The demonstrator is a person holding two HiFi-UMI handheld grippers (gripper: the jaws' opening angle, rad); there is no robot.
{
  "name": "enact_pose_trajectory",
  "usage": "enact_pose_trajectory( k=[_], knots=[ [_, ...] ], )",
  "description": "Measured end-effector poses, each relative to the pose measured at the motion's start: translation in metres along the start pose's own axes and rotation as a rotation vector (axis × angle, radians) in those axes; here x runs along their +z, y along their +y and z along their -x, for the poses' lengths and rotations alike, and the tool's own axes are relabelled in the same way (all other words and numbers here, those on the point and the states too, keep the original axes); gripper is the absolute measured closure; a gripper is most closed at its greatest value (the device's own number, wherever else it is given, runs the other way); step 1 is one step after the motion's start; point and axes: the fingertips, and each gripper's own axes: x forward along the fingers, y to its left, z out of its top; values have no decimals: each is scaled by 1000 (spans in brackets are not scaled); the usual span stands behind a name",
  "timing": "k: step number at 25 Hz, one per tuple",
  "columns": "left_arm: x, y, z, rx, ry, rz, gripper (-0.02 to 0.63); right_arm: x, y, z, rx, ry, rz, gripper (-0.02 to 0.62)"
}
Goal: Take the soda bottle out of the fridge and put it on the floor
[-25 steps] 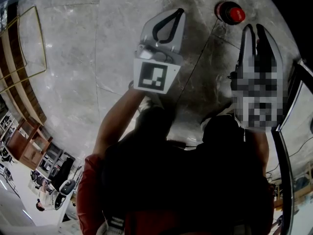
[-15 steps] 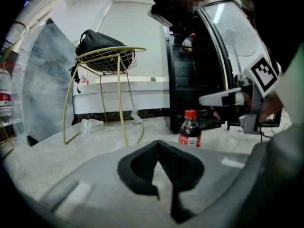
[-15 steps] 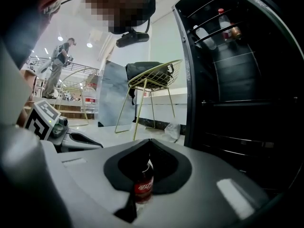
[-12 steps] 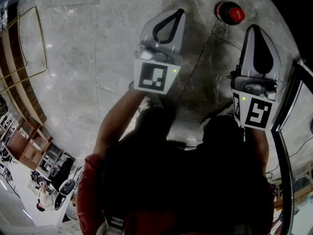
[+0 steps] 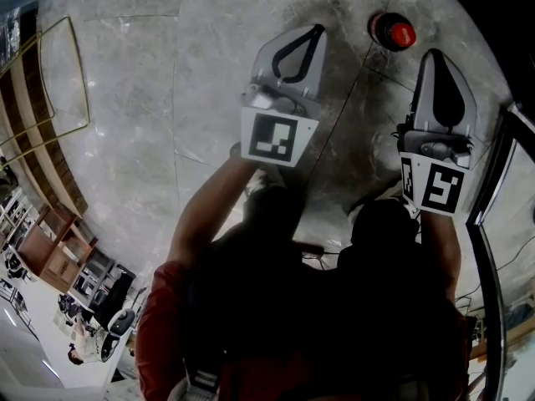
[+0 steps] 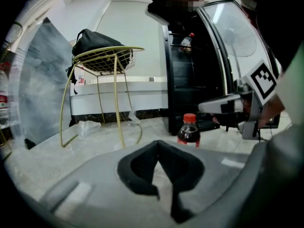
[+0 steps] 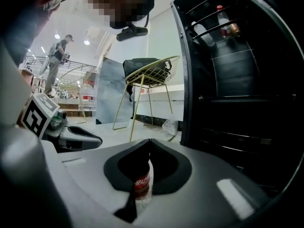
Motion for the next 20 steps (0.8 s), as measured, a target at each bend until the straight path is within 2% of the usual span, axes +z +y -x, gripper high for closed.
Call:
enact_pose_trajectory(
  k=[4, 7, 9, 11, 15, 20],
  knots=[
    [35, 3, 4, 5, -11, 6, 606, 16, -9, 8, -32, 16, 63, 594],
    [72, 2, 16, -11, 2, 5, 606, 58, -14, 23, -57, 3, 129, 594],
    [104, -2, 27, -29, 9, -28, 606, 87, -21, 36, -69, 24, 134, 594],
    [141, -4, 40, -44, 12, -58, 606, 115, -28, 50, -97, 52, 106, 594],
    [220, -5, 64, -61, 12, -27, 606, 181, -41, 79, -165, 86, 26, 594],
    [335, 3, 96, -69, -12, -16, 606, 283, -58, 112, -222, 100, -64, 594]
  ],
)
